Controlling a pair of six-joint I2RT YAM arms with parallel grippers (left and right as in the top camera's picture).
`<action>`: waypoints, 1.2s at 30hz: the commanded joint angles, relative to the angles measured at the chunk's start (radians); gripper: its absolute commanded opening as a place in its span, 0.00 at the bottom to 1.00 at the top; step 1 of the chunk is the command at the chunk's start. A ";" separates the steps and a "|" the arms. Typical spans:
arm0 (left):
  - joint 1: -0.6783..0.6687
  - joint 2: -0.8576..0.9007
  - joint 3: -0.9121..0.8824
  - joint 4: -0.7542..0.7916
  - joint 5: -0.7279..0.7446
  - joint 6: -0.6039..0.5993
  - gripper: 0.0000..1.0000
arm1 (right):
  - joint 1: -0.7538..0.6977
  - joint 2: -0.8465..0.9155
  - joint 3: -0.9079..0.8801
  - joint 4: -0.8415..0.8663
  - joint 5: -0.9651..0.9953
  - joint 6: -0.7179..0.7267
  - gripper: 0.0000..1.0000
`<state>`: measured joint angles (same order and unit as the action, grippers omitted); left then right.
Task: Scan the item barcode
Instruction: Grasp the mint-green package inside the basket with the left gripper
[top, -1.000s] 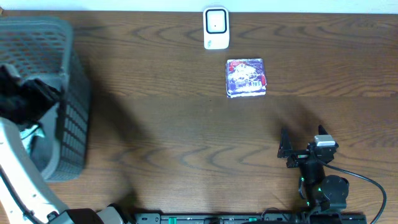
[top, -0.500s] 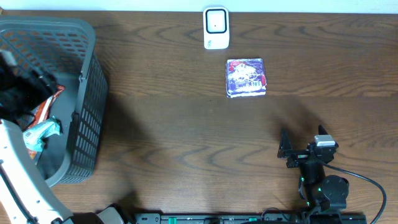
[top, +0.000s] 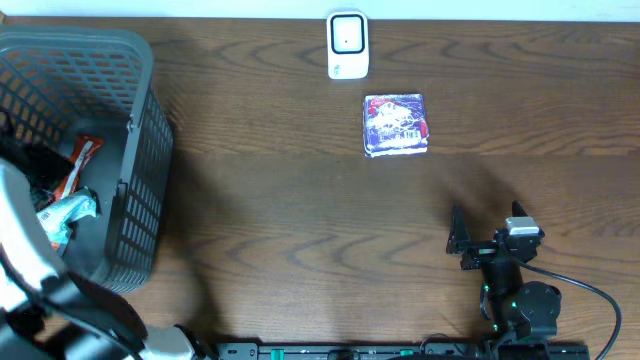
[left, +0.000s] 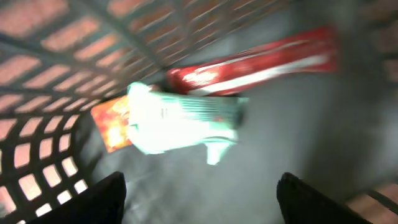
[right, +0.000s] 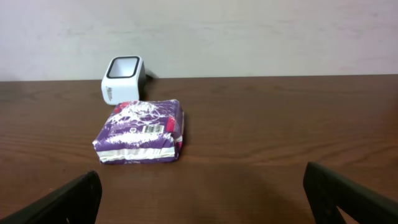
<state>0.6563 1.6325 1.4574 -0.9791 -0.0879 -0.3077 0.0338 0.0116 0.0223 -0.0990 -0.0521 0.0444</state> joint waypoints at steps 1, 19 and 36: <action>-0.001 0.067 -0.010 -0.008 -0.122 -0.190 0.81 | -0.008 -0.006 -0.005 0.002 0.005 0.003 0.99; -0.137 0.145 -0.137 0.118 -0.140 -0.795 0.96 | -0.008 -0.006 -0.005 0.002 0.005 0.003 0.99; -0.137 0.150 -0.288 0.400 -0.295 -0.902 0.97 | -0.008 -0.006 -0.005 0.002 0.005 0.003 0.99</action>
<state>0.5198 1.7657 1.2118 -0.6037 -0.3435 -1.1927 0.0338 0.0116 0.0223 -0.0990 -0.0521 0.0444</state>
